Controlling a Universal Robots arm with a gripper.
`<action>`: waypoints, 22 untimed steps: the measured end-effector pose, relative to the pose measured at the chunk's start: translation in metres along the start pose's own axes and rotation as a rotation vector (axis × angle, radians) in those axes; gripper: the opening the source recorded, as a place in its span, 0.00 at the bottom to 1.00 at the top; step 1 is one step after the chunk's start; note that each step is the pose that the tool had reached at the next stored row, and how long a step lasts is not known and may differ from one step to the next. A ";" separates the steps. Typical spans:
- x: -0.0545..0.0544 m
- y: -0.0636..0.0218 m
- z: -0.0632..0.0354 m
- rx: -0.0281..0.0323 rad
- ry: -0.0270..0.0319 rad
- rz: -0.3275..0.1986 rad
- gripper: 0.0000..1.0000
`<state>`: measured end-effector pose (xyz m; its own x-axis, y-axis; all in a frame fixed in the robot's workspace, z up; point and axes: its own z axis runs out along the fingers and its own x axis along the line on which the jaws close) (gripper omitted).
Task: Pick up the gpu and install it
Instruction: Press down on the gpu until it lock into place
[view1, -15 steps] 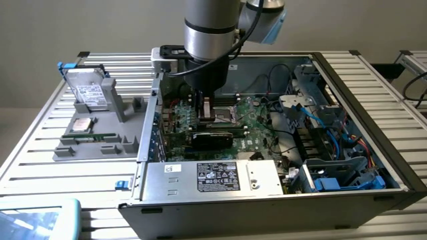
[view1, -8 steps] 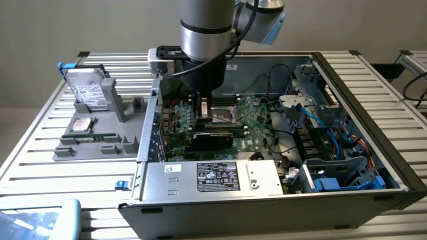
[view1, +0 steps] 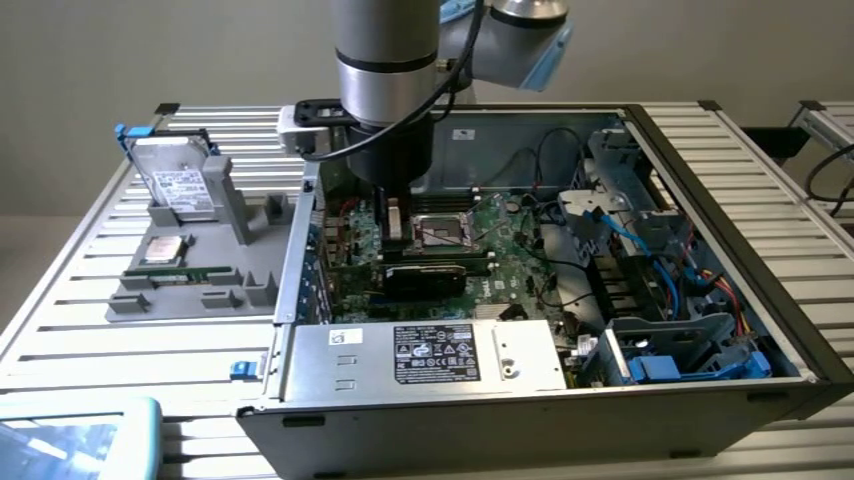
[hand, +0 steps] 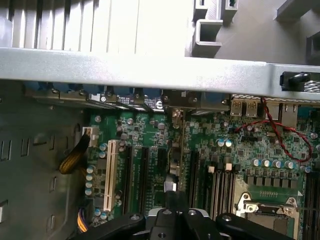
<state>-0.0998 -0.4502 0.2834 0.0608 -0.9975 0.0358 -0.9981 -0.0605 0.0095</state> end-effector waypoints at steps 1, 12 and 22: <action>-0.001 0.0022 0.0010 0.0026 0.0006 0.000 0.11; -0.008 0.0134 0.0125 0.0198 0.0071 0.003 0.11; -0.008 0.0141 0.0190 0.0248 0.0169 0.004 0.11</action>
<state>-0.1145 -0.4440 0.2642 0.0569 -0.9970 0.0527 -0.9982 -0.0578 -0.0154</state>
